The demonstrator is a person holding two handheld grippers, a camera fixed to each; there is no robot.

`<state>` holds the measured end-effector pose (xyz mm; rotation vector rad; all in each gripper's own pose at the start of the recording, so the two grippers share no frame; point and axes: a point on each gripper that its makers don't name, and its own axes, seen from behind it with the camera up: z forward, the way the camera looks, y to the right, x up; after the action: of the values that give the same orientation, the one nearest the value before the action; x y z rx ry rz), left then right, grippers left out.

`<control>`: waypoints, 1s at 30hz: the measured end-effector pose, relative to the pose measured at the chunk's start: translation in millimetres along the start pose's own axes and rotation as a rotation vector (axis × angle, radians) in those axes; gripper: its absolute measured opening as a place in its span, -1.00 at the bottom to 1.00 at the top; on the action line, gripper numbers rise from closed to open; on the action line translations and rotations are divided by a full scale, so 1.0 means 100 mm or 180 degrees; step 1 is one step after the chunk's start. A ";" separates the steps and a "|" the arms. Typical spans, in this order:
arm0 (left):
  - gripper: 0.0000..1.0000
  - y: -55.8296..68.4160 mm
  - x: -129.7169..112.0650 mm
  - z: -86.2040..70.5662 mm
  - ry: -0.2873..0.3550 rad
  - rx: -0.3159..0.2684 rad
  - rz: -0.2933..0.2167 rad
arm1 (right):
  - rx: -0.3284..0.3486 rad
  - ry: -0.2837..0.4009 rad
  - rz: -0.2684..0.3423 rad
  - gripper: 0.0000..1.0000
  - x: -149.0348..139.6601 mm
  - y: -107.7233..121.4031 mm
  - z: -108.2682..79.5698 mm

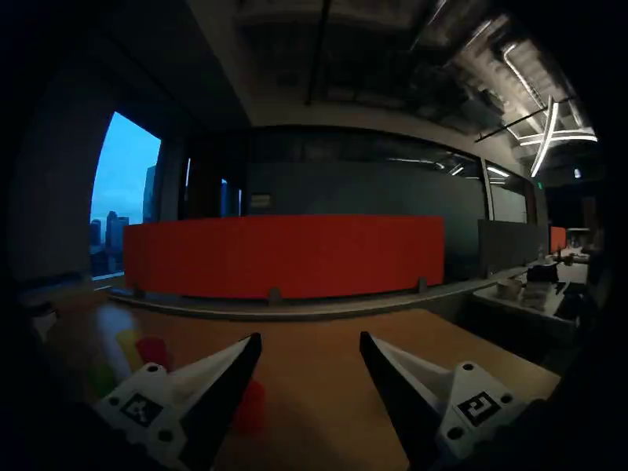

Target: Pour water

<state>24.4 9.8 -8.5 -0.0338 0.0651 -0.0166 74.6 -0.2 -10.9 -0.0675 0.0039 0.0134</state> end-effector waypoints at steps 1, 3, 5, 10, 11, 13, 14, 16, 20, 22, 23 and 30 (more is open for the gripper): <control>0.98 -0.01 -0.01 0.00 -0.0002 0.0001 -0.0008 | -0.0003 -0.0002 -0.0012 0.94 0.00 0.00 0.00; 0.98 -0.03 -0.03 0.00 -0.0005 0.0004 -0.0014 | -0.0004 -0.0007 -0.0032 0.94 0.00 0.00 0.01; 0.98 -0.04 -0.05 0.00 -0.0006 0.0005 -0.0007 | 0.0002 -0.0009 -0.0044 0.94 0.00 -0.02 0.01; 0.98 -0.04 -0.07 -0.01 -0.0013 -0.0001 -0.0018 | 0.0022 -0.0010 -0.0041 0.94 0.01 -0.06 0.02; 0.98 -0.04 -0.07 -0.01 -0.0016 -0.0006 -0.0024 | 0.0026 -0.0010 -0.0042 0.94 0.01 -0.06 0.02; 0.98 -0.04 -0.09 0.00 -0.0031 -0.0007 -0.0014 | 0.0028 -0.0012 -0.0052 0.94 0.01 -0.07 0.02; 0.98 -0.04 -0.11 0.00 -0.0040 -0.0007 -0.0008 | 0.0030 -0.0013 -0.0058 0.93 0.01 -0.07 0.02; 0.98 -0.03 -0.11 0.00 -0.0043 -0.0006 0.0015 | 0.0032 -0.0009 -0.0066 0.94 0.03 -0.08 0.02; 0.98 0.01 -0.13 0.00 -0.0070 -0.0032 0.0027 | 0.0037 0.0002 -0.0072 0.94 0.03 -0.08 0.03; 0.98 0.01 -0.15 0.01 -0.0093 -0.0028 0.0029 | 0.0048 -0.0005 -0.0065 0.94 0.03 -0.08 0.03; 0.98 0.01 -0.17 0.01 -0.0107 -0.0025 0.0031 | 0.0054 -0.0009 -0.0061 0.94 0.03 -0.09 0.03; 0.99 0.00 -0.24 0.03 -0.0183 -0.0017 0.0038 | 0.0070 -0.0003 -0.0031 0.93 0.06 -0.09 0.01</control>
<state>0.5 10.6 -3.6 -0.0392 0.0078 -0.0034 80.7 -9.4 -9.4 -0.0454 0.0026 0.0036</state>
